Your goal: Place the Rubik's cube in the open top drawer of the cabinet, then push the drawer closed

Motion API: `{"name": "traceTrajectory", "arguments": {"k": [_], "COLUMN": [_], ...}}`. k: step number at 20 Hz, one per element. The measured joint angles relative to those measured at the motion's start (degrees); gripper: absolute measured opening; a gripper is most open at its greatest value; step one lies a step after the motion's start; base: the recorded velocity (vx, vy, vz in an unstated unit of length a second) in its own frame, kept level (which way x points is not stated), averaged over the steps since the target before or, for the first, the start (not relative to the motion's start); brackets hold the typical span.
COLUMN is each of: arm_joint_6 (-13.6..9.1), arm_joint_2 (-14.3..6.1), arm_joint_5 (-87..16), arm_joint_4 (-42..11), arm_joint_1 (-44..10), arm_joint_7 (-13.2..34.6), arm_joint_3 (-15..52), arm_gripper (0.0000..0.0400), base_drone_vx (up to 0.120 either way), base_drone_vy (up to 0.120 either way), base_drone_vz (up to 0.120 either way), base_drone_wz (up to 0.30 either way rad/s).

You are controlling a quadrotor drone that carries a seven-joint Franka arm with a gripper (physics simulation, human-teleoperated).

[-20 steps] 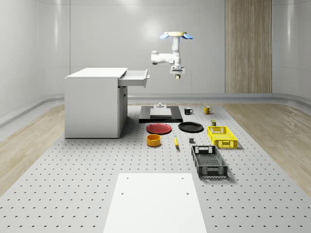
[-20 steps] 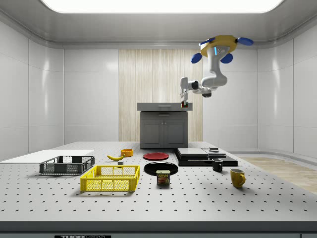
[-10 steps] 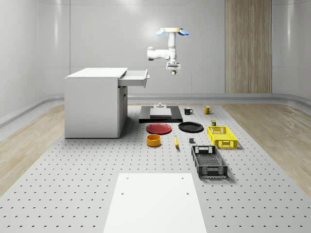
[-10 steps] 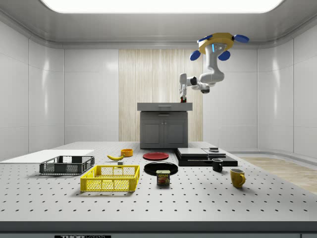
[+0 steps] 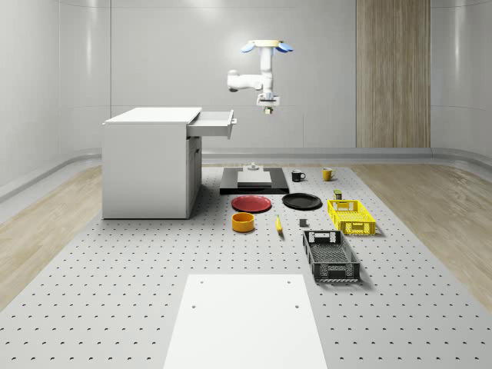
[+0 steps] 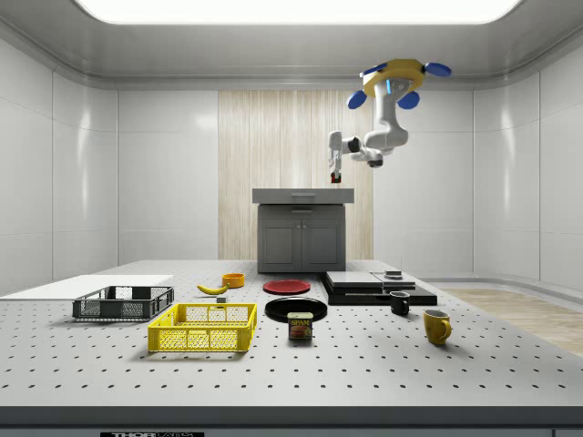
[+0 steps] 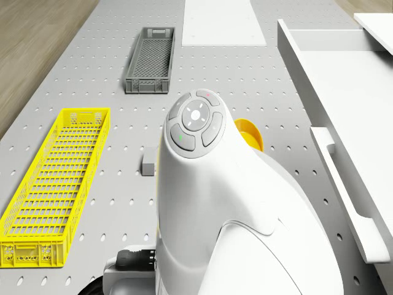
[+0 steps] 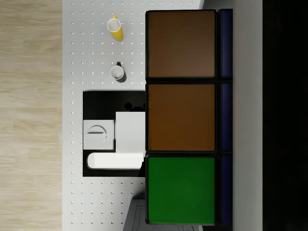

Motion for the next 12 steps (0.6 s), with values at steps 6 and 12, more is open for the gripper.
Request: {"name": "traceTrajectory", "arguments": {"k": [6,12], "arm_joint_6": [0.18,0.34], "arm_joint_2": [-0.19,-0.36], "arm_joint_5": [0.08,0.14], "arm_joint_4": [0.0,0.01], "arm_joint_1": [-0.02,-0.05], "arm_joint_7": [0.02,0.03], "arm_joint_3": [0.02,0.04], "arm_gripper": [0.0325,0.0325], "base_drone_vx": [0.0,0.0], "base_drone_vy": [-0.12,-0.12], "base_drone_vz": [0.0,0.0], "base_drone_wz": [0.0,0.0]}}
